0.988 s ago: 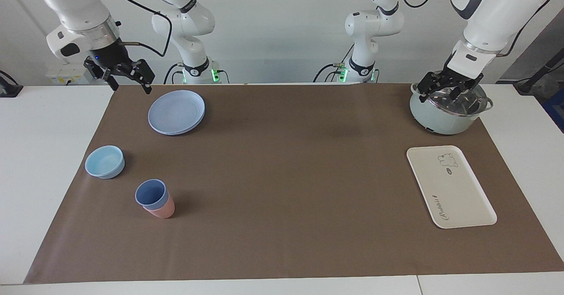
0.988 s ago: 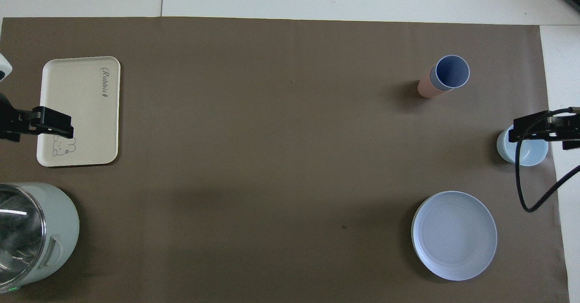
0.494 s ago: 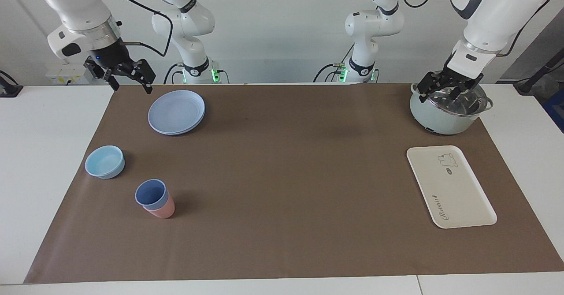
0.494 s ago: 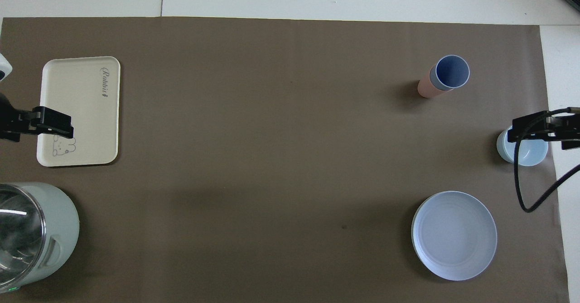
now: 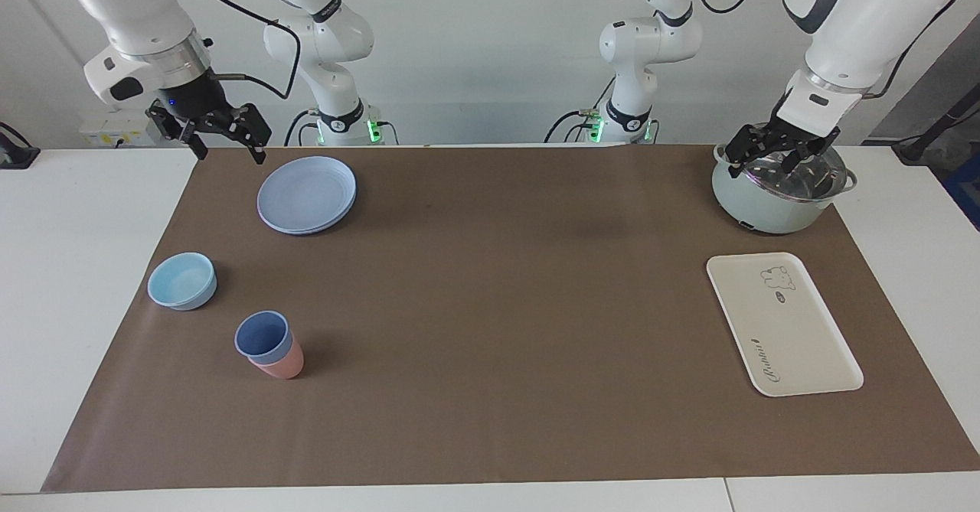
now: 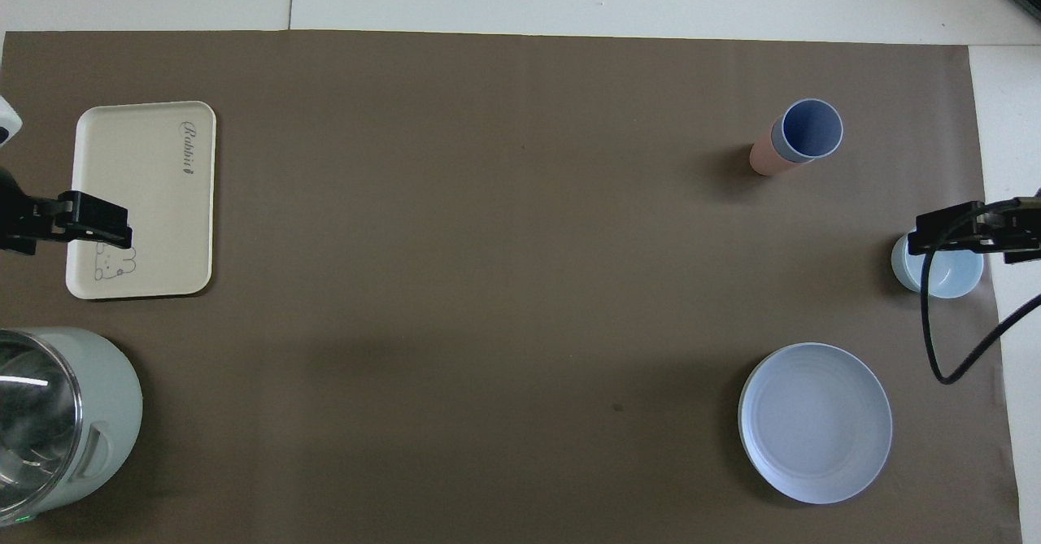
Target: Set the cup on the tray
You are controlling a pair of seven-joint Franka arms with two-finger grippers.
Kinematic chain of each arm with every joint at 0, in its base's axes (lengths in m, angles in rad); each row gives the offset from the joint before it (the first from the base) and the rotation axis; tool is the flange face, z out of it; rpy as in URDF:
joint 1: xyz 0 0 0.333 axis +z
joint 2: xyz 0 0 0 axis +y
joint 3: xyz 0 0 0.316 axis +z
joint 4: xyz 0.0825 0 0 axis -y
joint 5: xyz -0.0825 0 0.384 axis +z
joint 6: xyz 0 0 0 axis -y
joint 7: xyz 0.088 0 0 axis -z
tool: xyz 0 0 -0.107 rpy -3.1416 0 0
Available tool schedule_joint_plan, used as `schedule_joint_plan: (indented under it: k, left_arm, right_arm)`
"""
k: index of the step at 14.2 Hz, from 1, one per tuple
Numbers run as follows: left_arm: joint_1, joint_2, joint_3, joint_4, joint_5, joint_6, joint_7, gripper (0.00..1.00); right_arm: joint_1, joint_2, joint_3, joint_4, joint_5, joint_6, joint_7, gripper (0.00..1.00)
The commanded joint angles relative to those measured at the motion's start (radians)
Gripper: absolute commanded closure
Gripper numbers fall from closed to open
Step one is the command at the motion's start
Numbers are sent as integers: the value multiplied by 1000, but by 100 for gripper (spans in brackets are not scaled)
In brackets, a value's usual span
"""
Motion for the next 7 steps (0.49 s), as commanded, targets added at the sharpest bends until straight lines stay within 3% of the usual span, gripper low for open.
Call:
schedule_joint_plan:
  k: [1,5,7]
  left_arm:
    - [3,-25,-2,-29,2,16,13,0]
    - [3,-25,-2,-29,2,19,13,0]
    - [3,-25,-2,-30,2,14,13,0]
  right_arm:
    - [-40,-25,3,-55,21,80,-119,0]
    - [-115,-2,3,-106,79,226,-391,0]
    - [-161,6,3,-157,182,308,-507,0]
